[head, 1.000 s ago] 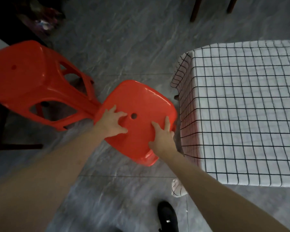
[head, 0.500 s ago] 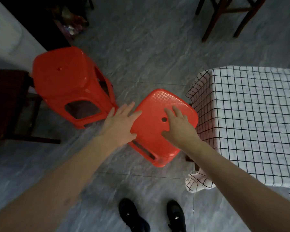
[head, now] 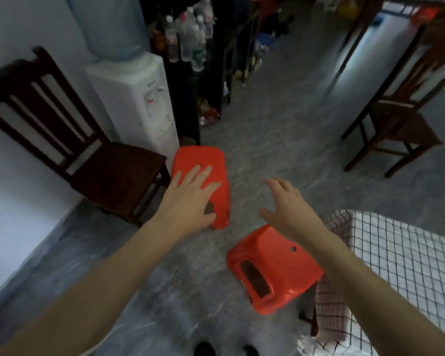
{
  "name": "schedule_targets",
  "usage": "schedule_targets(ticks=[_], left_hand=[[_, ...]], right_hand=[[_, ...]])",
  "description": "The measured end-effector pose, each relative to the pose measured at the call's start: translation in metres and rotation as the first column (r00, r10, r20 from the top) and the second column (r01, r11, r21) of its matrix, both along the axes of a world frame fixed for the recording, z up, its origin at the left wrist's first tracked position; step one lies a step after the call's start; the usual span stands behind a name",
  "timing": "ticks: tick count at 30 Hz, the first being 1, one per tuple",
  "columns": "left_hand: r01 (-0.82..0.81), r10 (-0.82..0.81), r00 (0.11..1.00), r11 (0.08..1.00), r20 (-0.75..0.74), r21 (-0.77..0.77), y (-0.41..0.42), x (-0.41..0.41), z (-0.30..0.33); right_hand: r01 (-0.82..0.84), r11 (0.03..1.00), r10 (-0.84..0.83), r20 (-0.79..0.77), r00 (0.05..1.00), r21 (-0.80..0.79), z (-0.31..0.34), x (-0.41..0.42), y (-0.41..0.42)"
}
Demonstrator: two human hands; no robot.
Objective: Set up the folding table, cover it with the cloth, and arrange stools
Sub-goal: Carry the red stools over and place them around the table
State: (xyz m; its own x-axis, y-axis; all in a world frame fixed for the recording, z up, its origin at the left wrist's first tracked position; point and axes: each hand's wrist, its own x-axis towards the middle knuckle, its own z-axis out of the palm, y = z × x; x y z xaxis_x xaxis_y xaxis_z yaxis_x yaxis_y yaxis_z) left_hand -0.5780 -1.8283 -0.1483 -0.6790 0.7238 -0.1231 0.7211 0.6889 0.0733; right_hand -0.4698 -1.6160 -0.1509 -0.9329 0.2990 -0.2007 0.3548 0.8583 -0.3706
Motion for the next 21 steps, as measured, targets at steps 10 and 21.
schedule_targets(ticks=[10, 21], left_hand=[[-0.106, 0.101, 0.984, 0.994, 0.145, 0.028, -0.062, -0.028, 0.017], [-0.102, 0.106, 0.982, 0.994, 0.154, -0.034, -0.026, -0.147, 0.007]], right_hand=[[-0.197, 0.980, 0.198, -0.036, 0.979, 0.025, 0.037, -0.073, -0.024], [-0.179, 0.981, 0.176, -0.043, 0.984, -0.080, 0.022, -0.178, 0.006]])
